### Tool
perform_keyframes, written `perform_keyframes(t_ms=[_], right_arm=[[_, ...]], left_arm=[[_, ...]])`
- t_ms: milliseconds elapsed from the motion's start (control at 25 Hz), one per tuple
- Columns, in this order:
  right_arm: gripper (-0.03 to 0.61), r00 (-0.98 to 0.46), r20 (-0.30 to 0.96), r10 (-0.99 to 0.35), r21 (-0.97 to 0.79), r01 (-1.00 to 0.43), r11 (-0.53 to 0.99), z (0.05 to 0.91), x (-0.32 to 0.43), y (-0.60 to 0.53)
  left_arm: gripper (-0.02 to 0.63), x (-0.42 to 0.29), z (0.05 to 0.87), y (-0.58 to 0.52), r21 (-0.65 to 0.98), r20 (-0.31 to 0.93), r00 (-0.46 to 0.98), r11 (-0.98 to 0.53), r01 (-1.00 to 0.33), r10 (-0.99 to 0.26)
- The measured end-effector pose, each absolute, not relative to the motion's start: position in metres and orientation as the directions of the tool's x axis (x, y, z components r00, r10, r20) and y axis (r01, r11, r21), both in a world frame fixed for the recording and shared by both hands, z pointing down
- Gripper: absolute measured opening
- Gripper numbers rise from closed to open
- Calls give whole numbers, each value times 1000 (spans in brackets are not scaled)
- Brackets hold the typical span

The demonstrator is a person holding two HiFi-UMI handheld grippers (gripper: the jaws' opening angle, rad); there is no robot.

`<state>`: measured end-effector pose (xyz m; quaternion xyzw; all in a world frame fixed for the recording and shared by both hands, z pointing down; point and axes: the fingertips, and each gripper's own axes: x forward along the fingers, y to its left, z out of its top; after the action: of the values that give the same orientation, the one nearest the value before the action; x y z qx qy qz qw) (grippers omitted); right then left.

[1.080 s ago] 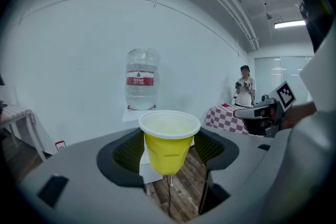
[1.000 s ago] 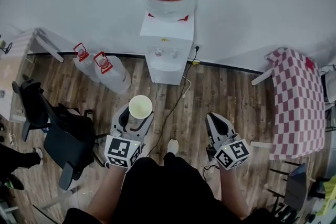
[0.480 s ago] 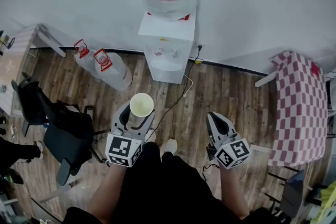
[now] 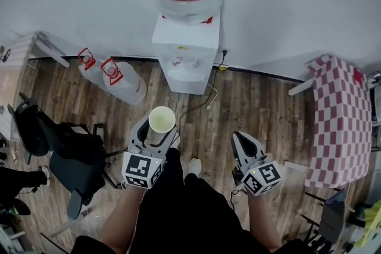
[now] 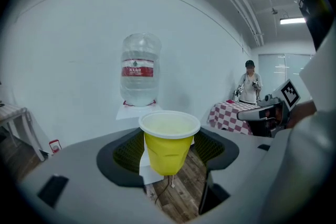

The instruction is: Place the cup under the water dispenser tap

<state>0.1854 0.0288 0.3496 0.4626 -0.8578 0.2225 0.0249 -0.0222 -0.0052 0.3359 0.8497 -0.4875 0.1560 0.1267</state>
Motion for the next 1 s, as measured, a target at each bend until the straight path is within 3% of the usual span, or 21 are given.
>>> perform_keyframes(t_ms=[640,1000], right_arm=[[21,-553,285,-783,-355,-820,450,395,121,-75],[21,-535,319,-782,-343,-834,431,465,103,-127]], left_arm=[[305,-23,443,-129,94,451,561,-588,-804,-695],[305,-27,533,-182,102,489,555,-587,-803,-673]])
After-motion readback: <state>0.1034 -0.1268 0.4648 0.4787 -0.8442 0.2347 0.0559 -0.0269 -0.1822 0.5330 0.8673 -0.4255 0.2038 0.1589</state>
